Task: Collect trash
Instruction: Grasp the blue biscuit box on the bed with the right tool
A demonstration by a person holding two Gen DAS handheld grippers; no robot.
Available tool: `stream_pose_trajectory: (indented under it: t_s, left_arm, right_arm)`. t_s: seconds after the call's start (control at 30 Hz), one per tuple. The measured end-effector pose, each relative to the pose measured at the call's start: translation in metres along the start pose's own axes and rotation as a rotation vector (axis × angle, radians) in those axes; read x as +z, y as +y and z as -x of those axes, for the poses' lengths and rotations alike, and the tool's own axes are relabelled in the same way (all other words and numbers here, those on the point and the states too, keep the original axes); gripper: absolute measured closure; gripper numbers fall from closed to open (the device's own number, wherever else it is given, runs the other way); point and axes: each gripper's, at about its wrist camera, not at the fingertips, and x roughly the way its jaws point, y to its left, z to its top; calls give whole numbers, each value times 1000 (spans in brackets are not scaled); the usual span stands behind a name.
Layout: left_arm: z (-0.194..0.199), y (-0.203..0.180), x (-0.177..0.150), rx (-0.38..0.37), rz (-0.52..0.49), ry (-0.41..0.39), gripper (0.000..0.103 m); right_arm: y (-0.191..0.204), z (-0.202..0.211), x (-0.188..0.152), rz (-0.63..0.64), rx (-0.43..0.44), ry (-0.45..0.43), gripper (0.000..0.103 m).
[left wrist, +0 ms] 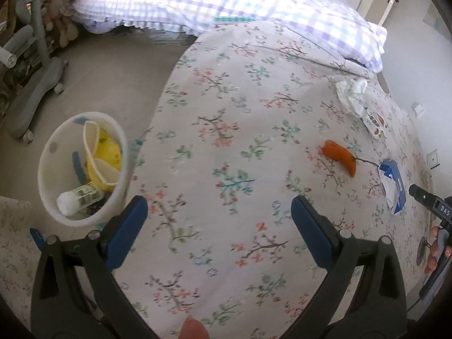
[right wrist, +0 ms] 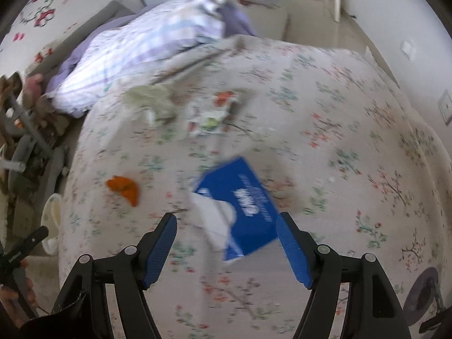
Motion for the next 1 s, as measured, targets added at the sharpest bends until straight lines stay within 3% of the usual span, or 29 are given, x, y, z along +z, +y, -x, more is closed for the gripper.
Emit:
stream_pose_trajectory:
  t_s: [0.37, 0.5, 0.8, 0.83, 0.93, 1.0]
  left_arm:
    - [-19, -49, 3, -33, -55, 29, 2]
    - [-30, -64, 5, -82, -29, 60, 2]
    - [-43, -104, 11, -98, -59, 60, 2]
    - [-45, -107, 11, -102, -60, 61, 2]
    - [-49, -114, 13, -124, -43, 71, 2]
    - [-51, -118, 14, -146, -21, 72, 2]
  right_arm:
    - [-14, -20, -2, -38, 9, 71, 29]
    - [-12, -20, 1, -46, 16, 63, 29]
    - [-8, -30, 4, -52, 41, 80, 30]
    - [-9, -31, 4, -52, 45, 84, 32]
    - [-11, -36, 3, -45, 45, 120, 53]
    - [-15, -34, 2, -58, 55, 126, 53]
